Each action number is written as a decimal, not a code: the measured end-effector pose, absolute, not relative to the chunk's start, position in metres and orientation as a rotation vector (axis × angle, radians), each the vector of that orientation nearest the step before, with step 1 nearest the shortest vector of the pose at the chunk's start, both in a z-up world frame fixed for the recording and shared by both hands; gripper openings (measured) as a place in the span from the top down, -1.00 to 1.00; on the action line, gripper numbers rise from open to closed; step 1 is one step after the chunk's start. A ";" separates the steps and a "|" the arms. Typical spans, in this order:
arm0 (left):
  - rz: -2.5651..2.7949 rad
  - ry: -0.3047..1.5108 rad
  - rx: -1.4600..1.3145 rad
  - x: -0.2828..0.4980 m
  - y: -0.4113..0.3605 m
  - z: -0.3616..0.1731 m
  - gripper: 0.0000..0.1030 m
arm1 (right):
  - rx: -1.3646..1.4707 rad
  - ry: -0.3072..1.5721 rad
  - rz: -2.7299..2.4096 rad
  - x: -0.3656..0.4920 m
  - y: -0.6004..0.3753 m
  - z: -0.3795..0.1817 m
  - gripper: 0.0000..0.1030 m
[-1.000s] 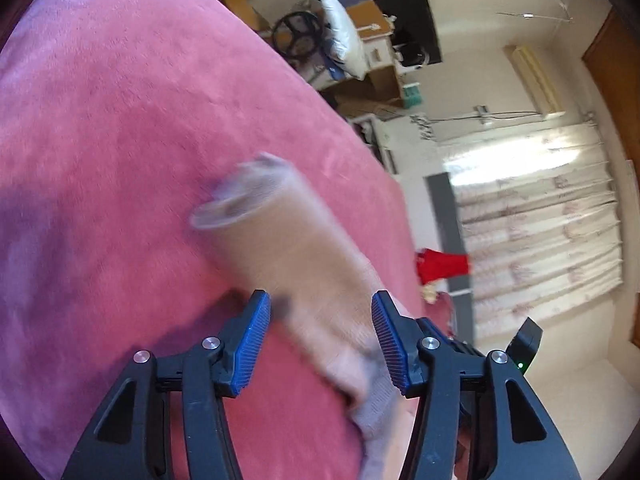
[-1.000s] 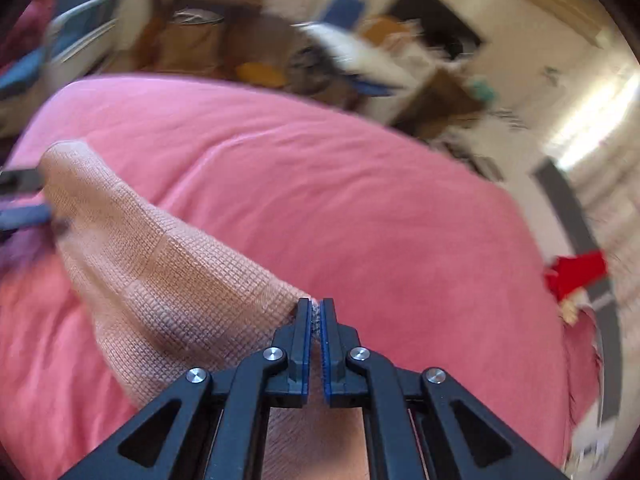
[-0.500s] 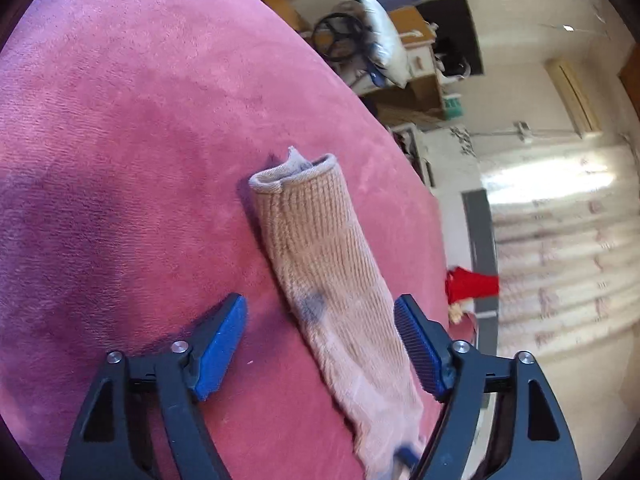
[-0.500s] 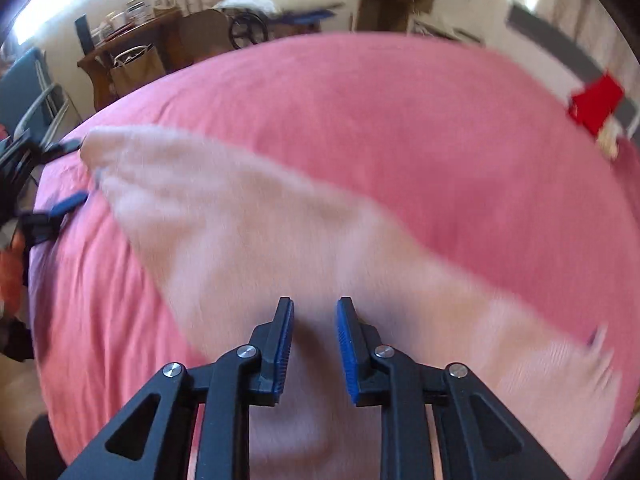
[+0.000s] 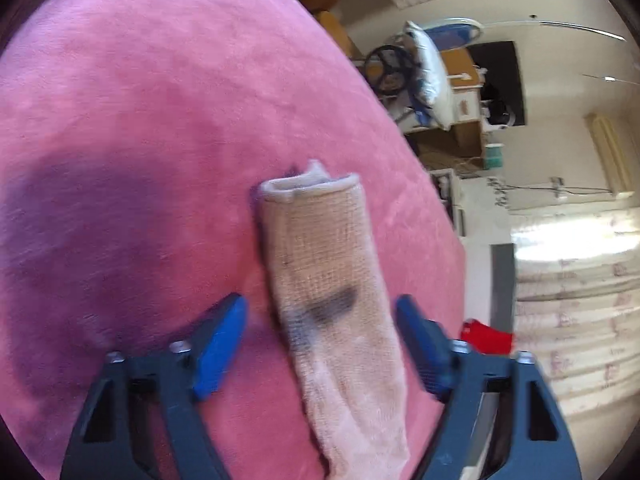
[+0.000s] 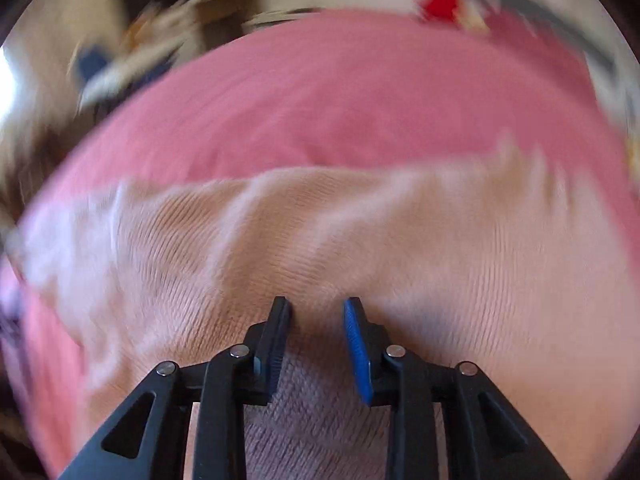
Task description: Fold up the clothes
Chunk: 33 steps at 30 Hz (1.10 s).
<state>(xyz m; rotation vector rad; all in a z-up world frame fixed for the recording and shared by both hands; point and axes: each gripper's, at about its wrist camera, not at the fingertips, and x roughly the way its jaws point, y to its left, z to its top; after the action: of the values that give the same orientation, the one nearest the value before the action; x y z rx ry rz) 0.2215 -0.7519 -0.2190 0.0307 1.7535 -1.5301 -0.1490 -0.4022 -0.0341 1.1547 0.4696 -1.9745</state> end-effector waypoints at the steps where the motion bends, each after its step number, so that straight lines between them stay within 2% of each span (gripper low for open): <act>1: -1.520 1.758 0.027 0.224 -0.750 -0.218 -0.25 | 1.148 0.468 -1.952 -0.147 -0.399 -0.025 0.48; 2: -1.524 1.758 0.021 0.226 -0.746 -0.215 -0.25 | 1.147 0.405 -1.930 -0.147 -0.387 -0.014 0.50; 4: -1.608 1.715 0.016 0.222 -0.735 -0.198 -0.25 | 1.158 0.136 -1.890 -0.148 -0.338 0.002 0.48; 6: -1.750 1.621 0.038 0.209 -0.716 -0.172 -0.25 | 1.182 -0.024 -1.860 -0.145 -0.295 -0.004 0.46; 13: -2.323 1.371 0.274 0.101 -0.606 -0.095 -0.41 | 1.393 -0.390 -2.100 -0.170 -0.046 -0.046 0.45; 16: -2.491 1.350 0.471 0.042 -0.547 -0.091 -0.41 | 1.446 -0.671 -2.284 -0.181 0.091 -0.052 0.44; 20: -2.563 1.441 0.692 -0.021 -0.464 -0.109 -0.41 | 1.452 -1.157 -2.402 -0.186 0.254 -0.072 0.39; 25: -2.699 1.314 0.875 -0.074 -0.367 -0.111 -0.41 | 1.311 -1.610 -2.360 -0.197 0.362 -0.112 0.36; 28: -2.818 1.169 1.013 -0.104 -0.311 -0.108 -0.41 | 1.209 -1.750 -2.242 -0.213 0.362 -0.131 0.37; 32: -2.910 1.020 1.159 -0.136 -0.253 -0.112 -0.41 | 1.194 -1.725 -2.238 -0.236 0.351 -0.135 0.37; 33: -2.916 1.011 1.192 -0.144 -0.242 -0.115 -0.41 | 1.219 -1.689 -2.264 -0.238 0.348 -0.133 0.49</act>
<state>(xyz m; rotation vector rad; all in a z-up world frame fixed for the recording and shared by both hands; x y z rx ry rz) -0.1445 -0.2424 -0.1151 1.1924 1.0113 -2.9162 -0.2385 0.3481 -0.1333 1.2189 -1.6892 -2.2639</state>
